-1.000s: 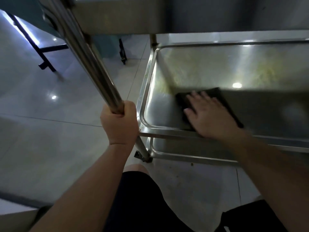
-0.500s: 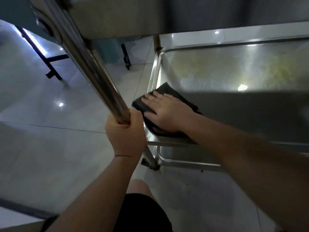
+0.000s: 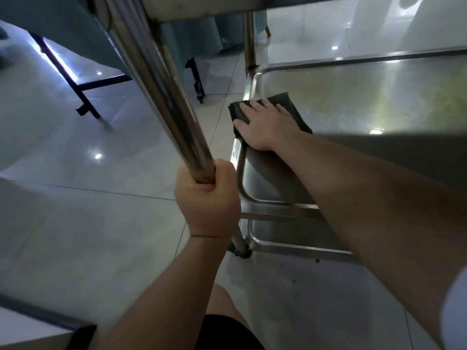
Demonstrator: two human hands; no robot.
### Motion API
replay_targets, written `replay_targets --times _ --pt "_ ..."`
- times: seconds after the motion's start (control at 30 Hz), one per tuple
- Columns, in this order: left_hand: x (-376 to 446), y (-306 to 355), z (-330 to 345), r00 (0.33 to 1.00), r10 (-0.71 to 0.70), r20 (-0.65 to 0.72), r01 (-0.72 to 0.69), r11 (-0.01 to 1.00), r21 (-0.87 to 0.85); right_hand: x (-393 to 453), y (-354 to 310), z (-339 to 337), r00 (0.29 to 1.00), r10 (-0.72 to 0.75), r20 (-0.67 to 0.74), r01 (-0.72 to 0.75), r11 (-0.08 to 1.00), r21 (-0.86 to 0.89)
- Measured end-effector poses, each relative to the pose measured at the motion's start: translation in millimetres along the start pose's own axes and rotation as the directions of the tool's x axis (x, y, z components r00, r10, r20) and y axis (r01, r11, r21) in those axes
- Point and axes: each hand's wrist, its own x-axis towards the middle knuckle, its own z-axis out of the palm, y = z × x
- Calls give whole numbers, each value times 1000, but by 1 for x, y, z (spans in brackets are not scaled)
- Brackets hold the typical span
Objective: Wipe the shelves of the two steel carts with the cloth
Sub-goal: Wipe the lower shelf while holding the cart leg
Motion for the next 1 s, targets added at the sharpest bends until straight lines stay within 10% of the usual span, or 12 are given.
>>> replay_targets --times 0.37,1.0 --pt "2 4 2 996 -77 -43 77 997 10 -112 -20 23 925 -364 110 358 931 65" --pt "-9 25 -15 945 -318 70 296 929 223 -230 84 16 962 -272 19 272 960 -64"
